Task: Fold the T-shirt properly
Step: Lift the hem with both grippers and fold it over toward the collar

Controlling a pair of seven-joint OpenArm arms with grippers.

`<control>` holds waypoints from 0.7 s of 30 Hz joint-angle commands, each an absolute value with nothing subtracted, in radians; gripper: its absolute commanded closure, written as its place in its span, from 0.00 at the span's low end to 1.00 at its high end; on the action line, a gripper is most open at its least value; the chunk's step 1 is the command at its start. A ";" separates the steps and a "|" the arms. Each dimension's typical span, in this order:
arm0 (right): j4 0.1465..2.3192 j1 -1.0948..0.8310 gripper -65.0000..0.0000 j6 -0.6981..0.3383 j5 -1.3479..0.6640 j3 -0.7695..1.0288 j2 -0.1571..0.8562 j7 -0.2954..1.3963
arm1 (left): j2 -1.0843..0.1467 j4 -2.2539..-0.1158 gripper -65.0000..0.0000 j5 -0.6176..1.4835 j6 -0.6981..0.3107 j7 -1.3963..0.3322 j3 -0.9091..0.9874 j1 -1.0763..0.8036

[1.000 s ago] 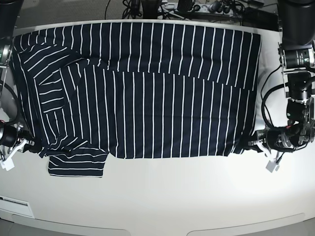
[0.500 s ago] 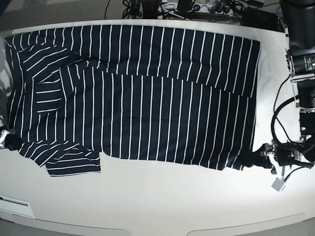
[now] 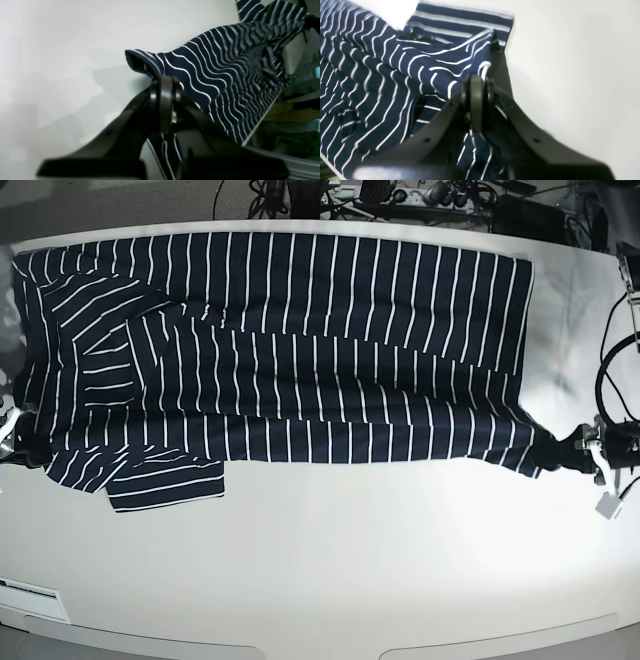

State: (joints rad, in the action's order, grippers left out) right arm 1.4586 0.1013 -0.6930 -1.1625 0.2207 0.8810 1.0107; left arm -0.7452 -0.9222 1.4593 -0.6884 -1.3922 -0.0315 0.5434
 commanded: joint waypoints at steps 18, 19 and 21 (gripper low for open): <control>1.571 -0.009 1.00 -0.698 -1.430 0.452 0.915 1.259 | -0.834 -1.142 1.00 1.484 -0.676 -1.396 -0.022 0.527; 1.571 -0.009 1.00 -0.698 -1.452 0.462 0.915 1.279 | -0.835 -1.172 1.00 1.484 -0.666 -1.396 -0.022 0.527; 1.571 -0.023 1.00 -0.698 -1.463 0.472 0.915 1.284 | -0.834 -1.231 1.00 1.484 -0.641 -1.396 -0.022 0.525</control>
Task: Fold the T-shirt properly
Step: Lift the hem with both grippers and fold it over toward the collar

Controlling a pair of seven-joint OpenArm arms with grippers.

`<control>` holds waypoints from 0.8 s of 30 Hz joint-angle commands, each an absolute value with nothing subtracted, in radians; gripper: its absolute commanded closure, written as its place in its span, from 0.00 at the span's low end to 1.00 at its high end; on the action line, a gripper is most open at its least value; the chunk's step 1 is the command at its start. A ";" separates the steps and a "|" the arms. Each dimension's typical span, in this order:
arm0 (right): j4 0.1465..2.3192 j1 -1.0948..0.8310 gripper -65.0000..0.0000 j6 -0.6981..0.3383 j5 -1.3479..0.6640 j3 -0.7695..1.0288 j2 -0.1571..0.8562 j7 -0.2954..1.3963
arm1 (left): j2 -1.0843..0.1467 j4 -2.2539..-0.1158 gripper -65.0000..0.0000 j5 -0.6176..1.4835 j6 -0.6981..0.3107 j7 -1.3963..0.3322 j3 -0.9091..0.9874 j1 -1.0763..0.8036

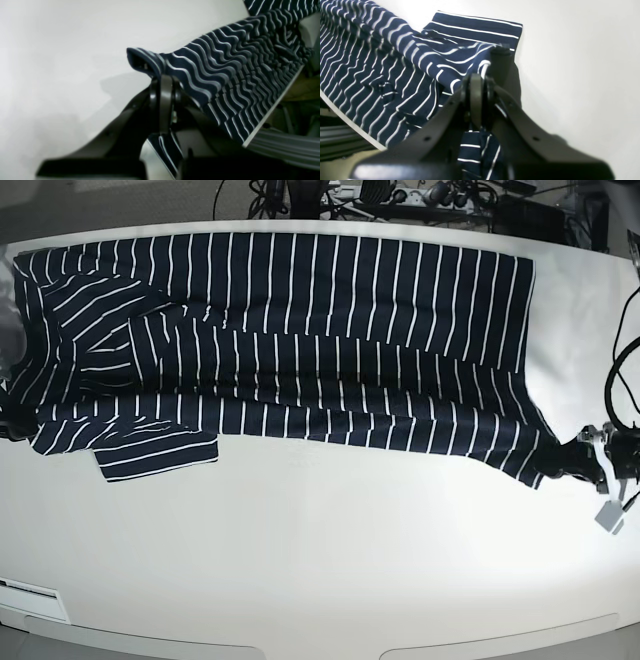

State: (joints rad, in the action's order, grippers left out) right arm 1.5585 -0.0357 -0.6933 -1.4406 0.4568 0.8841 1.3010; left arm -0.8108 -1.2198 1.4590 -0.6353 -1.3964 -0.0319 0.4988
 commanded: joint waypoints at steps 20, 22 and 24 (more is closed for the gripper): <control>1.570 -0.142 1.00 -0.698 -1.484 0.618 0.916 1.368 | -0.866 -1.344 1.00 1.484 -0.698 -1.396 -0.022 0.316; 1.570 -0.142 1.00 -0.698 -1.484 0.618 0.919 1.379 | -0.873 -1.345 1.00 1.484 -0.698 -1.396 -0.022 0.308; 1.570 -0.141 1.00 -0.698 -1.484 0.618 0.923 1.378 | -0.891 -1.345 1.00 1.484 -0.698 -1.396 -0.022 0.304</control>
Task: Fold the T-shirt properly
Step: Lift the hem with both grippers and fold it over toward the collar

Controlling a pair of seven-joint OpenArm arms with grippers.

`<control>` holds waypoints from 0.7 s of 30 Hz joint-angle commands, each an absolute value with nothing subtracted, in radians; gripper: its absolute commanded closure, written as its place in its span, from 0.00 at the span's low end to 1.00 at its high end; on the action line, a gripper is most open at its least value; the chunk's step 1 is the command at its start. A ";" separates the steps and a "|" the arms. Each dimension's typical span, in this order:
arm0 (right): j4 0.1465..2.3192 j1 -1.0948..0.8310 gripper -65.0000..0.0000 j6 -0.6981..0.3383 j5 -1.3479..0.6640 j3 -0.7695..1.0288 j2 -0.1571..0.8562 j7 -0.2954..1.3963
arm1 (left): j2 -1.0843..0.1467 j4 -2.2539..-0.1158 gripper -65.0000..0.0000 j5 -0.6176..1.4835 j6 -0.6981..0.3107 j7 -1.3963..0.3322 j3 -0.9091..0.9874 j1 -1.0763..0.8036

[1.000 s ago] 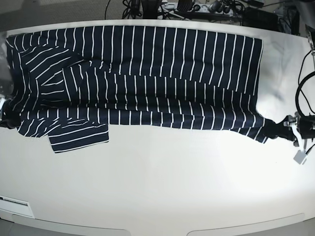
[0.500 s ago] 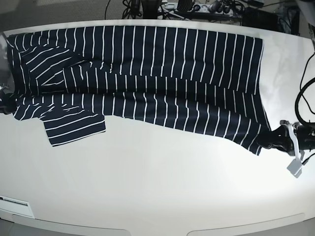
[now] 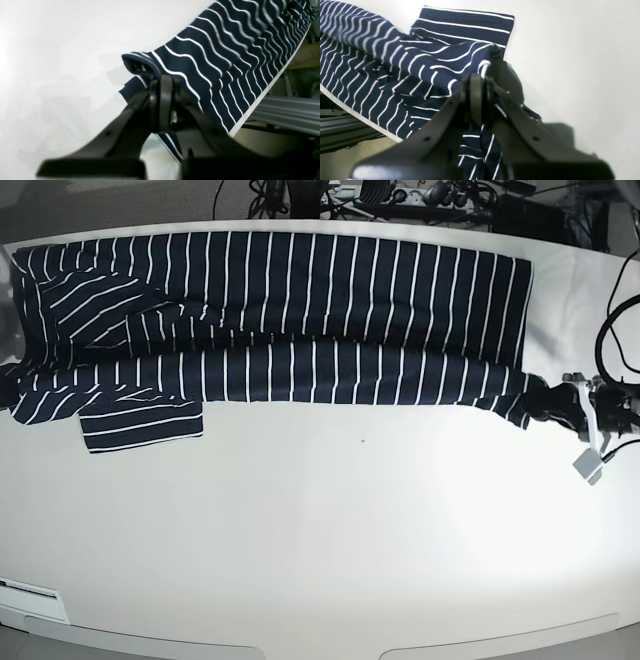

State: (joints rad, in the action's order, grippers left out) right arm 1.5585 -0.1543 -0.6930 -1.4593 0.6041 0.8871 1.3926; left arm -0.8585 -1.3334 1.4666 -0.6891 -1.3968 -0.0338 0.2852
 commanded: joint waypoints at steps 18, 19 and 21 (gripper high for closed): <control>1.569 -0.241 1.00 -0.698 -1.435 0.615 0.921 1.382 | -0.923 -1.345 1.00 1.484 -0.698 -1.396 -0.022 0.163; 1.569 -0.241 1.00 -0.698 -1.435 0.615 0.921 1.382 | -0.923 -1.346 1.00 1.484 -0.698 -1.396 -0.022 0.155; 1.569 -0.241 1.00 -0.698 -1.435 0.615 0.921 1.386 | -0.927 -1.346 1.00 1.484 -0.698 -1.396 -0.022 0.139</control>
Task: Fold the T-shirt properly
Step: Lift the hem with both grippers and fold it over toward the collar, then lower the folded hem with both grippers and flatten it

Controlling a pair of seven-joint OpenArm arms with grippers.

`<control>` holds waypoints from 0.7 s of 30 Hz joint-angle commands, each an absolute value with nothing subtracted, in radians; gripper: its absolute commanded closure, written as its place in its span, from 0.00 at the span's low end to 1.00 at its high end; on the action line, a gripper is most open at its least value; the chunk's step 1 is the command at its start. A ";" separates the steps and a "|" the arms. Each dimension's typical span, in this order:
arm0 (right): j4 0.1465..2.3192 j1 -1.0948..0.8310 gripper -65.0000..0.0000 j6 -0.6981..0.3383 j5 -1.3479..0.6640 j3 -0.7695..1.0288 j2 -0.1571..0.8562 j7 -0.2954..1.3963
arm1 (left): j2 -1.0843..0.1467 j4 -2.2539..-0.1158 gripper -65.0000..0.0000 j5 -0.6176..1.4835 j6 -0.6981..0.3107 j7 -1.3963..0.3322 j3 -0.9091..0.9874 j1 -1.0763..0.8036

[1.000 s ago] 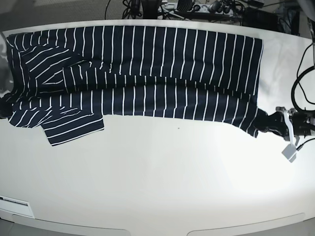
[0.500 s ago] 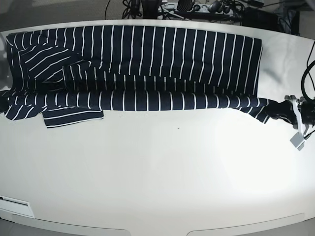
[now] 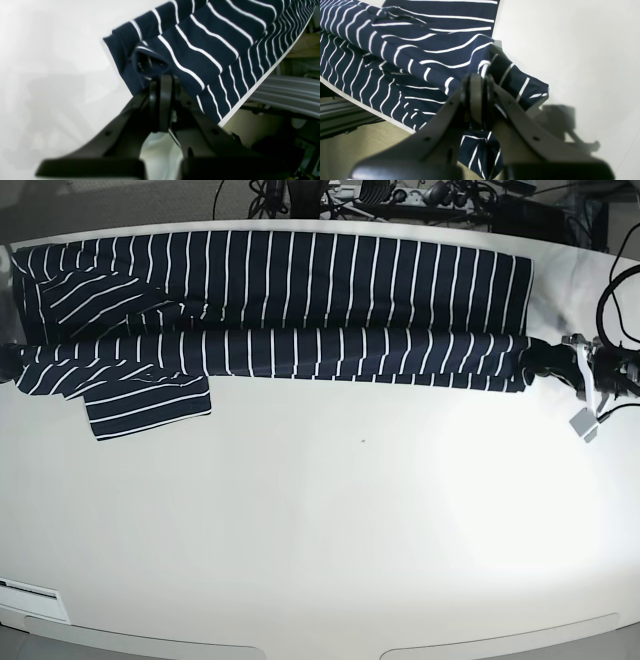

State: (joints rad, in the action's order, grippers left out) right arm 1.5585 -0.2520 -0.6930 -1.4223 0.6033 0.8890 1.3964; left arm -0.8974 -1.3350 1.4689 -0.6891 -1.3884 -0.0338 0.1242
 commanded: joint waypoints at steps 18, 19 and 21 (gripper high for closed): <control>1.569 -0.240 0.61 -0.698 -1.252 0.615 0.848 1.292 | -0.928 -1.346 0.57 1.484 -0.609 -1.396 -0.022 0.122; 1.570 -0.237 0.50 -0.698 -1.252 0.615 0.851 1.278 | -0.928 -1.346 0.47 1.484 -0.609 -1.396 -0.022 0.122; 1.571 -0.221 0.47 -0.698 -1.258 0.617 0.860 1.252 | -0.928 -1.346 0.42 1.484 -0.601 -1.396 -0.022 0.122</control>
State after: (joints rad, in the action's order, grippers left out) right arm 1.5585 -0.2352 -0.6930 -1.2373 0.6033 0.8234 1.2762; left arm -0.8982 -1.3350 1.4670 -0.6052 -1.3918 -0.0338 0.1078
